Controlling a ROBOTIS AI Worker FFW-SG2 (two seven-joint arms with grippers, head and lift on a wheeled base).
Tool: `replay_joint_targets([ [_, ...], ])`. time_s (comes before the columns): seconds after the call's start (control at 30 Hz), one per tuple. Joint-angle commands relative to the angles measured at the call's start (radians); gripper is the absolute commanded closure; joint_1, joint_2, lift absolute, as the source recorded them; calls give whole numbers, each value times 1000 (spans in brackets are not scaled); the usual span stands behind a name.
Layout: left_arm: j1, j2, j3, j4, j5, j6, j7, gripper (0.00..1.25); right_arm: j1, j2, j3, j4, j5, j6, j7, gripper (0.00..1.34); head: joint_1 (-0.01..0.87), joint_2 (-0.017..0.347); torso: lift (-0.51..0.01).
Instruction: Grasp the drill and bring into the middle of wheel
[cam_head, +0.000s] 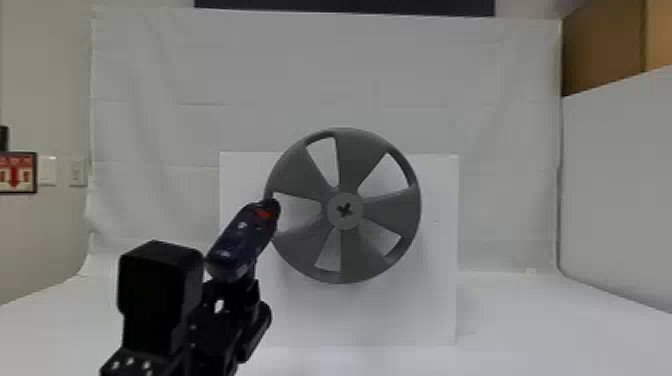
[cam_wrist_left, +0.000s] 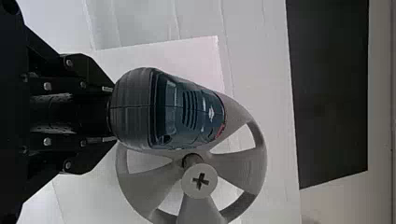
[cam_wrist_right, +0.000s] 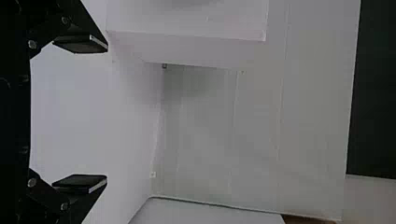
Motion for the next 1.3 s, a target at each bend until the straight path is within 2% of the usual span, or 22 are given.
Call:
replay_joint_targets([
  [0.0,-28,0,-31,14,-1,0,-8,1219,-2,-1,7,0,5,0,0,291,0,0,-406],
  [0.33,-73,-3,-76,60,16,0,-64,1219,-7,-1,20,2,17,0,0,288,0,0,-406],
  [0.77,-125,-30,-85,73,73,84,-67,1219,-10,-2,25,2,23,5,0,288,0,0,-406],
  [1.27,-165,-49,-88,118,108,83,-98,1219,-11,-9,45,8,29,9,0,288,0,0,-406],
])
